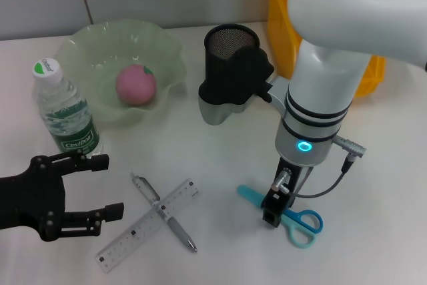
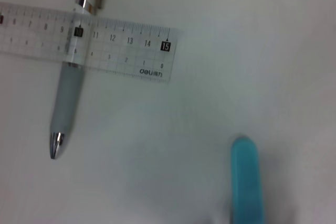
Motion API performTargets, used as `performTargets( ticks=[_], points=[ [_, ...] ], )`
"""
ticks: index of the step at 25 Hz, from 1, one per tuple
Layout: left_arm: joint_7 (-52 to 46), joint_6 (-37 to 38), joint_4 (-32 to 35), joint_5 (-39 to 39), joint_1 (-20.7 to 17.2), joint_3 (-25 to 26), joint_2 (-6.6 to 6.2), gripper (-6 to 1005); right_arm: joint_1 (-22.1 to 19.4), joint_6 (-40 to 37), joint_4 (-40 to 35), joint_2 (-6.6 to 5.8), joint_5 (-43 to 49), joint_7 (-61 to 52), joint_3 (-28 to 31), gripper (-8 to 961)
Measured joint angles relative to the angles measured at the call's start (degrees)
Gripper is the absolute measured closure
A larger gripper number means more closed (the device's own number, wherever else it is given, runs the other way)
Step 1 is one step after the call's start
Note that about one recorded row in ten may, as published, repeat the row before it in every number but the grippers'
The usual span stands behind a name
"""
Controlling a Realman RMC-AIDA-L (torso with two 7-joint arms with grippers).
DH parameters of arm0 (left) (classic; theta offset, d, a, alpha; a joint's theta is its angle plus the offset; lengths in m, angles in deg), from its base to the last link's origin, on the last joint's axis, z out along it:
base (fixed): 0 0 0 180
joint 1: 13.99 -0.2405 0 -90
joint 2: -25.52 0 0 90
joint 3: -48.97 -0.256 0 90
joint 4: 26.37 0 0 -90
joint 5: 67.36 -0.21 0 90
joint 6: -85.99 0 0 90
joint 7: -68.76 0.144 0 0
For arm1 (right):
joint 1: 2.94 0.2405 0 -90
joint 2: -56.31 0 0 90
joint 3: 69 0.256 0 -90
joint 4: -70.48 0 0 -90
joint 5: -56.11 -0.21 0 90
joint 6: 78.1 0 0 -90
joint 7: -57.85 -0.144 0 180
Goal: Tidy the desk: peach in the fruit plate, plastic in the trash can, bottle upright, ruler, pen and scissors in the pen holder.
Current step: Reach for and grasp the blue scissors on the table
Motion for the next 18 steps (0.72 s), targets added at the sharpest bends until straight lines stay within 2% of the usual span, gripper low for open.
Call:
performTargets(
  ticks=[4, 18],
  points=[
    [0.0, 0.1, 0.0, 0.0, 0.0, 0.0, 0.00, 137, 0.0, 0.0, -0.2, 0.00, 0.0, 0.0, -0.1, 534],
    [0.2, 0.1, 0.0, 0.0, 0.0, 0.0, -0.02, 137, 0.4, 0.1, -0.2, 0.00, 0.0, 0.0, -1.3, 546]
  ],
)
